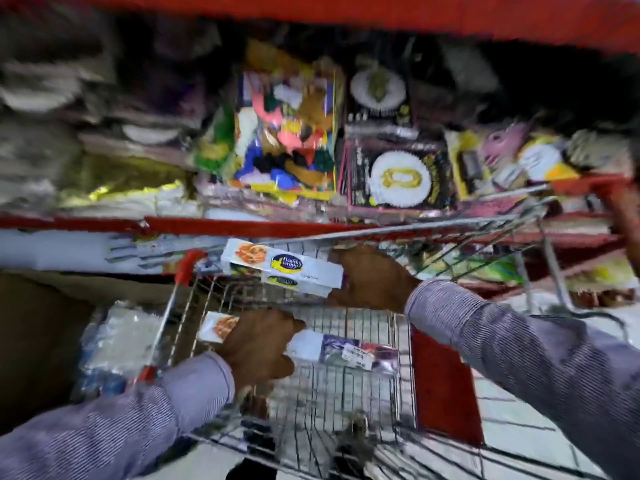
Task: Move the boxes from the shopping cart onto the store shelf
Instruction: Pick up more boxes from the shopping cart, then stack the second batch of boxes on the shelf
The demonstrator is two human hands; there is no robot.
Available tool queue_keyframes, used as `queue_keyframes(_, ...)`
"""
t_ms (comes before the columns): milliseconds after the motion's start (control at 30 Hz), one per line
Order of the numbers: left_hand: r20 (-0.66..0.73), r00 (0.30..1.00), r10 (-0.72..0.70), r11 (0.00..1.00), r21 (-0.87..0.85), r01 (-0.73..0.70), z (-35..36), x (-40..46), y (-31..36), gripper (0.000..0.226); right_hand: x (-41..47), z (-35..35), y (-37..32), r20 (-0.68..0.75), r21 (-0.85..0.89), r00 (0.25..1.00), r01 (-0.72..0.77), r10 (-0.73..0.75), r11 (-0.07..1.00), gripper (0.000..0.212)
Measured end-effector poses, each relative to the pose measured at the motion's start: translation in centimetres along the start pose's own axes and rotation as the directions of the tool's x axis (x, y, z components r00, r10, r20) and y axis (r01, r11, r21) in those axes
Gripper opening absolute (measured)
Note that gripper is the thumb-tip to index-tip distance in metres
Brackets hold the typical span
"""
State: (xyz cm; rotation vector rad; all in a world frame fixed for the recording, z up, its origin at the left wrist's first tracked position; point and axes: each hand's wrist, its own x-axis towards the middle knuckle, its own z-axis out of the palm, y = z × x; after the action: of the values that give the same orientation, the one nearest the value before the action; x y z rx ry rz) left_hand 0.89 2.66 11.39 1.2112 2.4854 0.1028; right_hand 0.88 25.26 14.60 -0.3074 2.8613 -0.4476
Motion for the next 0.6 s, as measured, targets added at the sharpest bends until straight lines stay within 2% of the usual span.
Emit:
queue_keyframes(133,-0.190,0.980,-0.066,0.994,0.075,0.081,-10.7,-2.5,1.4,0.056,-0.9,-10.6,-2.6,-0.135,-0.057,0.989,0.055,-0.063,0.997,0.049)
queue_keyframes(267,-0.402,0.914,-0.059,0.985,0.127,0.119,-21.7,-4.4,2.9,0.061,-2.1,-22.0,-5.5,-0.248,-0.115,0.964,0.065,-0.092,0.991,0.046)
queue_keyframes(400,-0.473,0.881,-0.026,0.981,0.157,0.112,-29.9,-5.0,4.0,0.060,-2.8,-30.4,-7.2,-0.344,-0.175,0.934,0.038,-0.097,0.984,0.043)
queue_keyframes(500,-0.503,0.863,-0.034,0.982,0.142,0.122,-34.4,-4.7,4.4,0.060,-3.3,-35.2,-8.3,-0.397,-0.210,0.912,0.021,-0.105,0.977,0.051)
queue_keyframes(600,-0.545,0.838,-0.013,0.988,0.122,0.095,-38.0,-3.8,4.2,0.060,-2.8,-38.7,-8.2,-0.438,-0.215,0.893,0.009,-0.104,0.977,0.046)
